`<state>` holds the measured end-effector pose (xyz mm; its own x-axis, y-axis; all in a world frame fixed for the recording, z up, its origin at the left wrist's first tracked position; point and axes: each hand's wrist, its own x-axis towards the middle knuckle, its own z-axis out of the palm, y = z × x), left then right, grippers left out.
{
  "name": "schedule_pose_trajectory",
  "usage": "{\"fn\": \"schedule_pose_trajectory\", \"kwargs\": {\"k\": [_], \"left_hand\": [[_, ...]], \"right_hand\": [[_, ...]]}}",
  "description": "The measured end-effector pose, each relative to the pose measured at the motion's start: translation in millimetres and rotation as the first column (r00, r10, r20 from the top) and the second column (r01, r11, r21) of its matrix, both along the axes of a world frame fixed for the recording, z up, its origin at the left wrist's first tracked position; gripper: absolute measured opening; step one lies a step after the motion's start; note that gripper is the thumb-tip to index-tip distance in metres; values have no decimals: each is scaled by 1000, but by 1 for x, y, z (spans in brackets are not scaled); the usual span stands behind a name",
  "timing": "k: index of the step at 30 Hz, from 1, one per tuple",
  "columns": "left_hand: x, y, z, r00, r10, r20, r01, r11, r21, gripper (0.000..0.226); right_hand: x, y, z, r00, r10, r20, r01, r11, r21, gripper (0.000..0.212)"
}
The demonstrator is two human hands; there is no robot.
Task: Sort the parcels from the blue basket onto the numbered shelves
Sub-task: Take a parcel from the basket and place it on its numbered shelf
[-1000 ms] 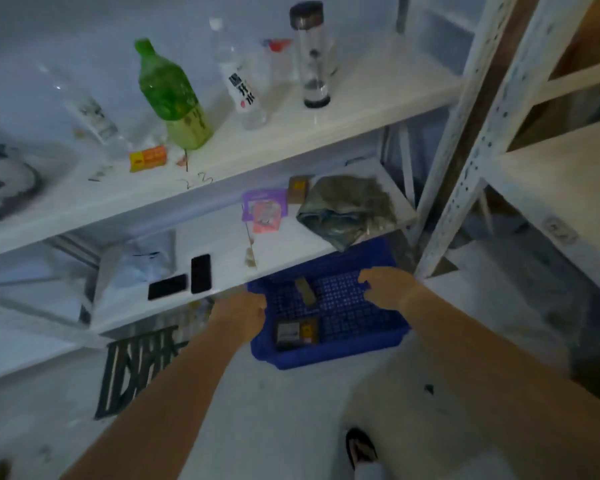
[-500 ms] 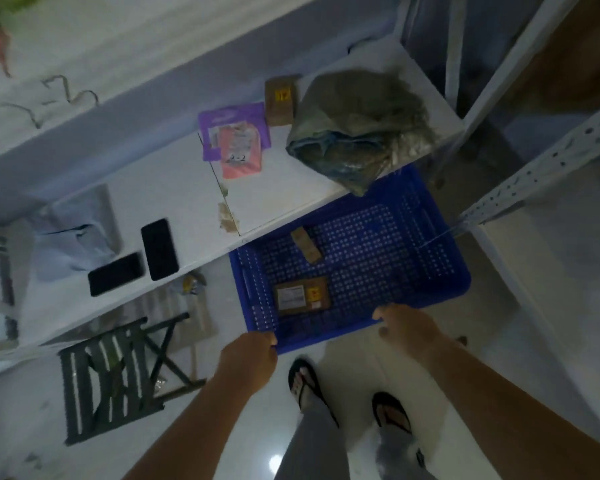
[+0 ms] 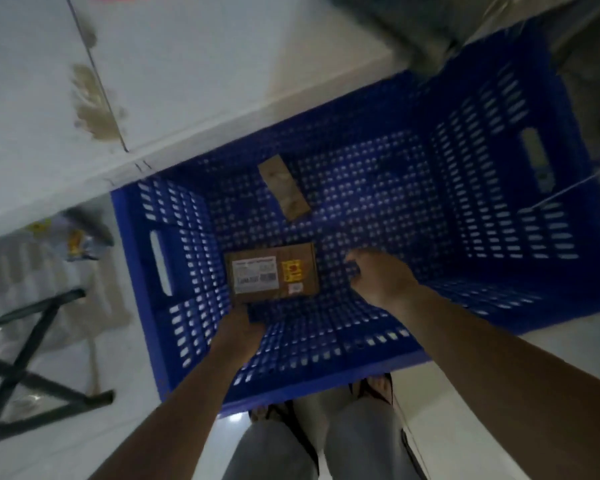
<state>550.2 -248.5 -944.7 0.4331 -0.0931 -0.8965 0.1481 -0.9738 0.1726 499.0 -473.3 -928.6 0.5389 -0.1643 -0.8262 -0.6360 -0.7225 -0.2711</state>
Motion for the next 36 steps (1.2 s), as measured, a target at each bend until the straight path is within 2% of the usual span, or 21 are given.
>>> {"fn": "schedule_pose_trajectory", "kwargs": {"k": [4,6,7,9,10,12,15,17,19,22,24,26,27,28,30,31,32,33,34,35,36], "left_hand": [[-12,-4,-82,989,38,-142,-38,999,2,40],[-13,-8,-104,974,98,-205,-90,995,51,18],[-12,-10,-113,964,149,-219,-137,988,66,16],[-12,-12,-132,922,306,-236,-293,952,90,36],[-11,-14,-141,892,386,-236,-378,922,83,33],[-8,-18,-151,789,569,-233,-574,817,52,11],[-8,-25,-160,523,800,-295,-834,552,19,27],[-8,-31,-159,354,872,-340,-928,372,-12,35],[-9,-37,-151,215,899,-381,-974,226,-17,33],[-12,-43,-139,99,908,-407,-995,97,-25,28],[-12,-49,-124,48,908,-416,-999,35,-39,31],[-11,-60,-99,-1,882,-470,-999,-23,-43,27],[-10,-65,-83,-25,875,-483,-998,-48,-36,26],[-9,-69,-67,-22,875,-485,-998,-44,-34,27],[-4,-73,-36,104,911,-399,-994,76,-84,34],[-2,-71,-21,227,930,-289,-971,193,-140,45],[0,-67,-3,401,906,-136,-906,369,-209,62],[4,-62,17,607,794,31,-760,591,-269,76],[6,-54,41,767,609,203,-535,781,-322,85],[9,-47,67,849,382,365,-254,901,-352,90],[13,-40,93,862,128,491,53,940,-337,94]], "right_hand": [[8,15,-80,997,69,-42,-69,997,18,60],[14,21,-108,991,132,-14,-132,991,4,67],[18,23,-119,990,141,3,-141,990,0,73],[27,28,-139,985,160,65,-159,987,-24,83],[32,30,-147,980,175,93,-172,984,-37,87],[41,35,-164,966,217,138,-211,976,-59,95],[54,40,-185,972,196,133,-195,981,-21,95],[57,43,-197,996,79,43,-82,995,65,86],[54,45,-200,999,-35,7,33,992,124,70],[47,41,-180,958,-282,49,265,939,219,52],[44,37,-153,872,-486,60,436,827,355,47],[43,39,-119,788,-610,82,509,721,470,42],[42,41,-101,772,-626,105,507,708,492,42],[42,41,-79,766,-630,126,499,706,503,44],[41,36,-37,736,-662,144,504,677,536,47],[41,28,-16,698,-705,128,536,632,560,49],[41,17,8,648,-756,93,582,570,579,51],[42,3,31,605,-795,42,628,509,589,52],[41,-13,55,597,-802,-16,658,477,582,53],[38,-30,78,618,-783,-66,671,482,563,53],[35,-46,101,647,-755,-109,675,499,544,54]]}}
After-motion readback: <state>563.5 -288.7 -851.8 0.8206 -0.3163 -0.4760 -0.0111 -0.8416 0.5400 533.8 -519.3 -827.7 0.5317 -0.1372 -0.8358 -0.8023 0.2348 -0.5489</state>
